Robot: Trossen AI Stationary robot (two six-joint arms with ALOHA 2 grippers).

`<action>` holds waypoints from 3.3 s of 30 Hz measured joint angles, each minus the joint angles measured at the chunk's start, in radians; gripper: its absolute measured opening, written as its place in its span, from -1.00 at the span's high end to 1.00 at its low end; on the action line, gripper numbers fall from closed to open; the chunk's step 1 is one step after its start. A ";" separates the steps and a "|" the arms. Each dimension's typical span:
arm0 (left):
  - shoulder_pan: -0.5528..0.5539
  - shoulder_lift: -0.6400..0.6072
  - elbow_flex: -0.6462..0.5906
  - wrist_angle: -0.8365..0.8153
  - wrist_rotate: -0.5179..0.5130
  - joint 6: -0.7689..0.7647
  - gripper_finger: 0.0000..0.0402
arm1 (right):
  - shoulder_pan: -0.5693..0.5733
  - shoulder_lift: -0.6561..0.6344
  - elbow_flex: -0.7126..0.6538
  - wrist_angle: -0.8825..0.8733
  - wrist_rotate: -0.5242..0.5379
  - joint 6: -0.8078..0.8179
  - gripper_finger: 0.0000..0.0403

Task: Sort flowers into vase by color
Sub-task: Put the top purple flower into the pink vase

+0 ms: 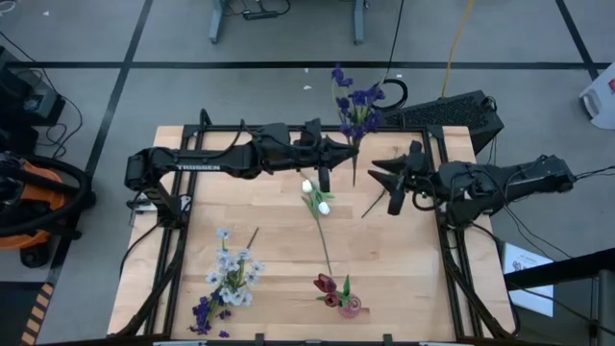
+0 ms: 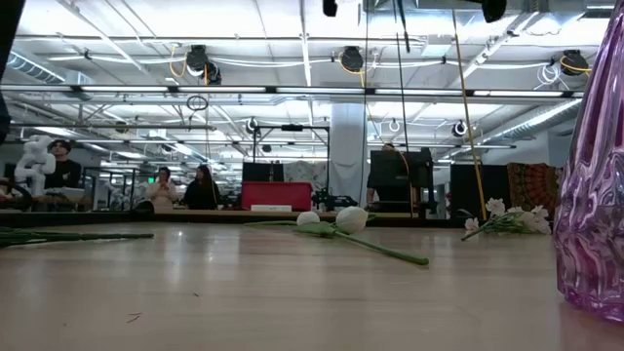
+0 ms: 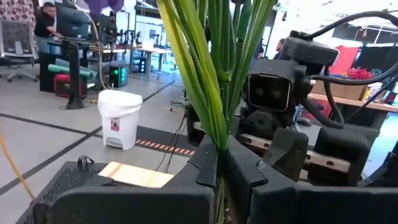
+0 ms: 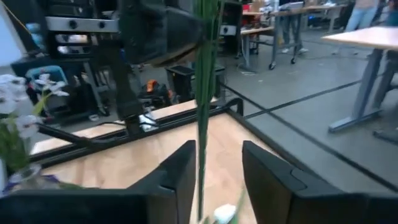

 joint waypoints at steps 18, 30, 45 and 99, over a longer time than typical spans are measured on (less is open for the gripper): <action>-0.007 0.009 0.011 -0.002 0.025 -0.003 0.94 | -0.107 0.219 0.216 -0.117 -0.114 -0.134 0.31; -0.007 0.009 0.011 -0.046 0.025 -0.003 0.94 | -0.117 0.226 0.218 -0.110 -0.133 -0.124 0.54; -0.007 0.009 0.010 -0.046 0.026 0.003 0.68 | -0.118 0.233 0.218 -0.118 -0.144 -0.098 0.98; -0.286 -0.370 -0.348 -0.572 -0.302 -0.292 0.42 | 0.863 0.419 0.218 -0.087 0.585 0.524 1.00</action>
